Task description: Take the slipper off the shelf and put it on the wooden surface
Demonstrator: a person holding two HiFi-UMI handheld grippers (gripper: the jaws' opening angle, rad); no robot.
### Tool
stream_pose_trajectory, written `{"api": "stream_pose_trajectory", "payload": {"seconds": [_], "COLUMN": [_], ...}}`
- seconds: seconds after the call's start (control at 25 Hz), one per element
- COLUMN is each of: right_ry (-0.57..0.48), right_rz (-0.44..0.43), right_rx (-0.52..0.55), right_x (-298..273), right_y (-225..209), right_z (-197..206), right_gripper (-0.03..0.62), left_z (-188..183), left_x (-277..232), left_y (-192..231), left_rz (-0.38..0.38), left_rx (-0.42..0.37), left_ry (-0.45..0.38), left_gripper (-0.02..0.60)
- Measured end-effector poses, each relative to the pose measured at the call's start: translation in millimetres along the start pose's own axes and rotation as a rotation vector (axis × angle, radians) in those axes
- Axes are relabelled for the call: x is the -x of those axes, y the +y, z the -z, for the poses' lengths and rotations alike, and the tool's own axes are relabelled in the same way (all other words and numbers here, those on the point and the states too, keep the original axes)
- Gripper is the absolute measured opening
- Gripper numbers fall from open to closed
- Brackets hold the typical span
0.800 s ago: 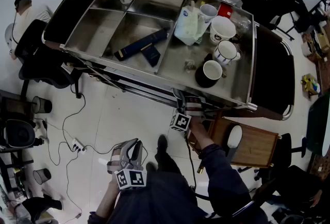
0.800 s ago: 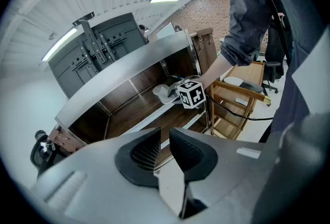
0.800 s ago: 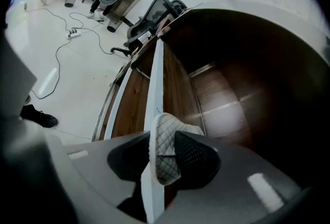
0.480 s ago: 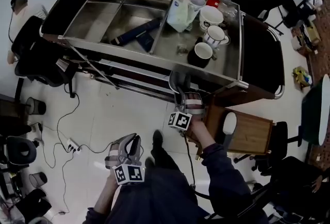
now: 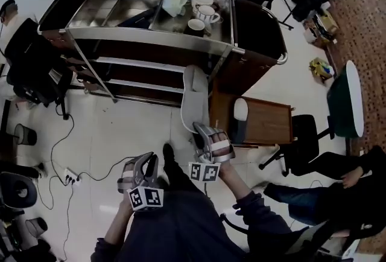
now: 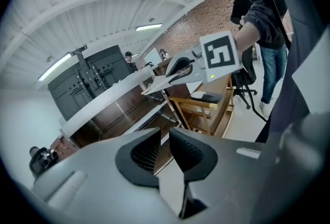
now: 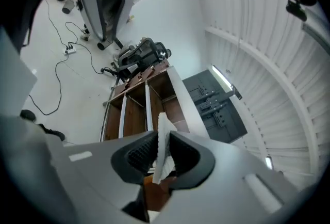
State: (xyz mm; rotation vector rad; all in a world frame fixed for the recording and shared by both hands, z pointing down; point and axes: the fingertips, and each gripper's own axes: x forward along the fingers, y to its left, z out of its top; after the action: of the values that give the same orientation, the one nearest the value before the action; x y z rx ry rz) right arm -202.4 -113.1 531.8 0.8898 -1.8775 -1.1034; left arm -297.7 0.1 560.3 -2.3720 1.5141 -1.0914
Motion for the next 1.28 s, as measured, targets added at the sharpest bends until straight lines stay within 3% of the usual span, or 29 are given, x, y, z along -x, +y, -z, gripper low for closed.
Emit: {"api": "stream_pose_trajectory", "payload": {"seconds": [0.2,0.48,0.72,0.96,1.28], "right_ry": [0.073,0.256,0.333,0.299,0.236], "right_rz": [0.001,0.031,-0.036,-0.124,-0.261], "right_rx": [-0.038,-0.044,-0.048,-0.052,-0.006], "right_x": [108,209,207,198,163], "right_y": [19,45,65,71,77], "right_z": [26,131,244,364,530], "right_gripper": [0.066,0.066,0.066,0.066,0.066], "left_z": [-26,-93,-128,-175,-276], "left_x": [6,19,-20,-72,-154], "left_y": [-52,-128,-160,-198,-270], "left_rz": [0.088,0.182,0.218,0.169,0.089], "left_rx": [-0.057,-0.161,-0.205,-0.192,-0.137], "left_ry": [-0.059,-0.160,-0.138,-0.033,0.065], "left_gripper": [0.069,0.069,0.069,0.069,0.067]}}
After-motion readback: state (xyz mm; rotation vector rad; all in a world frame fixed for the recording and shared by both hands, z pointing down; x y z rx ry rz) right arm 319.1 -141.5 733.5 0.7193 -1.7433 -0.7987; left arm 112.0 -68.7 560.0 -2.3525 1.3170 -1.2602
